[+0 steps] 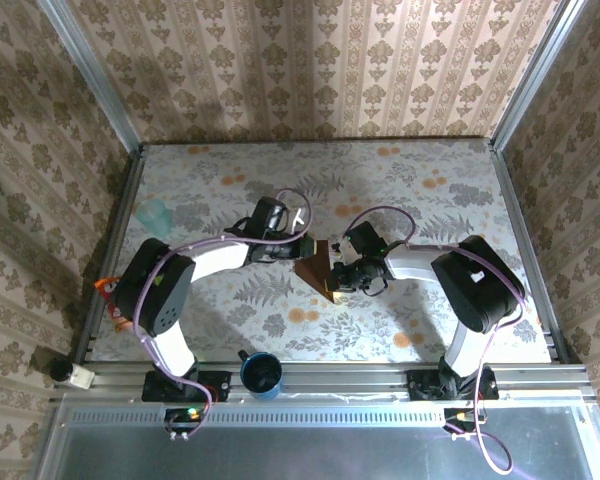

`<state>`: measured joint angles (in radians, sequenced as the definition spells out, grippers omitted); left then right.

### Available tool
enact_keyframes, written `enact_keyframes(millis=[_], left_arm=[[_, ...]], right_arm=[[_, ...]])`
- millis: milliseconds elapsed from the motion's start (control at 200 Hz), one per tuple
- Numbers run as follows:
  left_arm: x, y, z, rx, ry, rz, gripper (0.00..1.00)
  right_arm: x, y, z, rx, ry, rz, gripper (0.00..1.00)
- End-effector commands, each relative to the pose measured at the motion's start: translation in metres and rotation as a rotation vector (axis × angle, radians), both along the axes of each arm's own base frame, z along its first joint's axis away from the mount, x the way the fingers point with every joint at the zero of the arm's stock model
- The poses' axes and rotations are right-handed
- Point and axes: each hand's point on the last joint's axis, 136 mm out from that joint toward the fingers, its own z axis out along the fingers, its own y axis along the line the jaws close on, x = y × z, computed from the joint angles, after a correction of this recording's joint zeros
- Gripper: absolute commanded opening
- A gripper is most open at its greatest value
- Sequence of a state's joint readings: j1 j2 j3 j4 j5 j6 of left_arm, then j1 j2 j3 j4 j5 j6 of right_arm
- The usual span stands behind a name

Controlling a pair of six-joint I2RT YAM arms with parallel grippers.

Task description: Fold a paper plane with a square sheet of paper (fold left side to right side)

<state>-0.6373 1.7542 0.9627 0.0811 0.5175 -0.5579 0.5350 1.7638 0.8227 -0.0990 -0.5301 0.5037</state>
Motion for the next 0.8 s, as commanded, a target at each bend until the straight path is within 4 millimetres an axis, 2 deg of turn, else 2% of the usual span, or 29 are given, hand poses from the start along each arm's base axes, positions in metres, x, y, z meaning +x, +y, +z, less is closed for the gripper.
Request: enact_keyframes(millis=[0, 160, 285, 520, 675, 795], left_arm=[[-0.004, -0.014, -0.008, -0.022, 0.042, -0.039, 0.00], [-0.008, -0.023, -0.030, 0.013, 0.081, -0.064, 0.00], [-0.011, -0.021, -0.048, 0.053, 0.109, -0.055, 0.00], [-0.020, -0.003, -0.074, 0.162, 0.164, -0.018, 0.00], [-0.024, 0.002, -0.083, 0.179, 0.178, -0.007, 0.00], [-0.024, 0.002, -0.083, 0.174, 0.178, -0.004, 0.00]], right_arm=[[-0.046, -0.040, -0.051, -0.216, 0.171, -0.018, 0.00], [-0.042, -0.036, -0.046, -0.198, 0.155, -0.020, 0.00], [-0.034, -0.027, -0.036, -0.161, 0.134, -0.018, 0.00], [-0.020, -0.004, 0.007, -0.035, 0.088, 0.002, 0.00], [-0.020, 0.007, 0.034, 0.063, 0.065, 0.019, 0.00], [-0.026, 0.011, 0.037, 0.113, 0.082, 0.018, 0.00]])
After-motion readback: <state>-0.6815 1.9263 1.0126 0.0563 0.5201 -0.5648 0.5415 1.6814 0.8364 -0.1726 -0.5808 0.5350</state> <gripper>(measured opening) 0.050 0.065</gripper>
